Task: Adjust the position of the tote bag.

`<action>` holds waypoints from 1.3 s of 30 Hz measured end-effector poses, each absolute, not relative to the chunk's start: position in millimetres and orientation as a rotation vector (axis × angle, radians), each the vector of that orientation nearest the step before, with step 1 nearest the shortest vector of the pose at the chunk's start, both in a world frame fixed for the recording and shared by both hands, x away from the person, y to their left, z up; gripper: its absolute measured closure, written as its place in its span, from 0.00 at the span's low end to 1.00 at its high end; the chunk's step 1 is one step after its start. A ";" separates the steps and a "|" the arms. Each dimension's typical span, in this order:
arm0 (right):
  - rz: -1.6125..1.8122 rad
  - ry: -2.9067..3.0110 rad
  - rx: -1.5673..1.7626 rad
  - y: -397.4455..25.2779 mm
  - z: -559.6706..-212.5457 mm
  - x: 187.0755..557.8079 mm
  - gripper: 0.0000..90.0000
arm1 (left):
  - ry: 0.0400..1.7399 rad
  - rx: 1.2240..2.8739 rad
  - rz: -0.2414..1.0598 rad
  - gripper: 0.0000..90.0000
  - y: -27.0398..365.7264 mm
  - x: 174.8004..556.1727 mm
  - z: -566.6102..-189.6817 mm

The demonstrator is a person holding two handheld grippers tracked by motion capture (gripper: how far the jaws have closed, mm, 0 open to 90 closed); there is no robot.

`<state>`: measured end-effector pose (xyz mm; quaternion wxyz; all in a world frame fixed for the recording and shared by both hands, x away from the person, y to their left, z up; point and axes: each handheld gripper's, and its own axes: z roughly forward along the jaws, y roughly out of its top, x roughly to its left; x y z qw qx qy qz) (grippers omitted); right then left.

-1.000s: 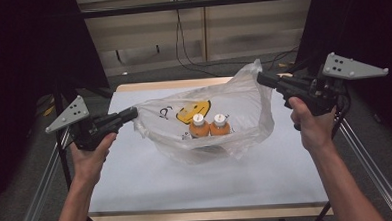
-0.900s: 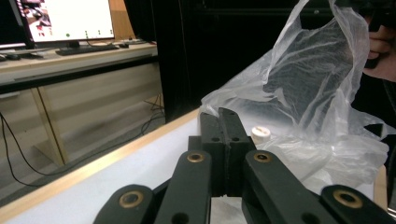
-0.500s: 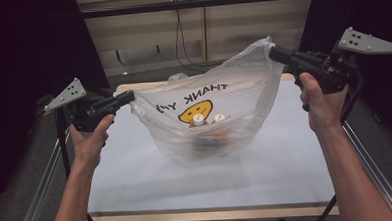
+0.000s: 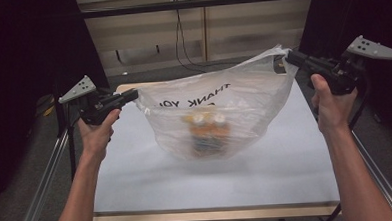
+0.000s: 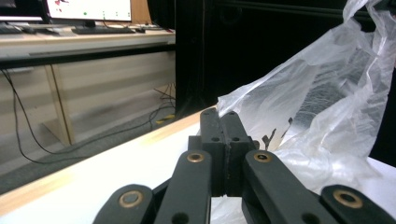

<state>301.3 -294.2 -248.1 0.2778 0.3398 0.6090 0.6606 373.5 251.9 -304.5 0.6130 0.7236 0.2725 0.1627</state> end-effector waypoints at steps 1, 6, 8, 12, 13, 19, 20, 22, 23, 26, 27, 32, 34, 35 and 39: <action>1.777 1.639 0.913 -294.6 -250.3 300.5 1.00 | 0.621 1.671 0.364 1.00 250.8 373.6 -306.4; 1.742 1.682 0.924 -295.8 -268.1 297.4 1.00 | 0.609 1.715 0.374 1.00 246.0 372.5 -317.4; 1.741 1.686 0.928 -295.5 -271.7 297.7 1.00 | 0.604 1.723 0.366 1.00 244.5 372.7 -320.9; 1.743 1.705 0.957 -294.0 -290.4 301.9 1.00 | 0.607 1.741 0.343 1.00 240.0 375.0 -330.2; 1.747 1.704 0.961 -293.4 -293.3 302.8 1.00 | 0.610 1.750 0.344 1.00 239.1 375.4 -331.1; 1.641 1.727 0.978 -292.1 -300.8 301.1 1.00 | 0.640 1.789 0.369 1.00 243.0 374.1 -330.6; 1.622 1.736 0.984 -292.2 -302.8 301.3 1.00 | 0.656 1.799 0.372 1.00 244.4 374.8 -332.9; 1.603 1.753 1.010 -292.2 -313.5 303.9 1.00 | 0.669 1.806 0.356 1.00 248.0 376.2 -338.9; 1.603 1.753 1.010 -292.2 -313.5 303.9 1.00 | 0.673 1.802 0.343 1.00 249.3 376.5 -342.5; 1.572 1.777 1.032 -289.6 -325.3 307.7 1.00 | 0.686 1.813 0.328 1.00 250.5 377.4 -352.4; 1.552 1.786 1.040 -288.8 -327.9 308.7 1.00 | 0.689 1.820 0.323 1.00 250.7 378.6 -356.0; 1.482 1.822 1.077 -289.0 -345.0 316.7 1.00 | 0.718 1.827 0.304 1.00 251.5 383.3 -368.6; 1.476 1.822 1.094 -289.6 -350.8 318.1 1.00 | 0.726 1.845 0.306 1.00 250.8 384.8 -374.2; 1.475 1.831 1.104 -289.8 -354.4 318.6 1.00 | 0.730 1.849 0.309 1.00 250.0 385.1 -376.1; 1.428 1.880 1.111 -287.2 -364.5 317.1 1.00 | 0.739 1.916 0.305 1.00 246.3 388.5 -388.0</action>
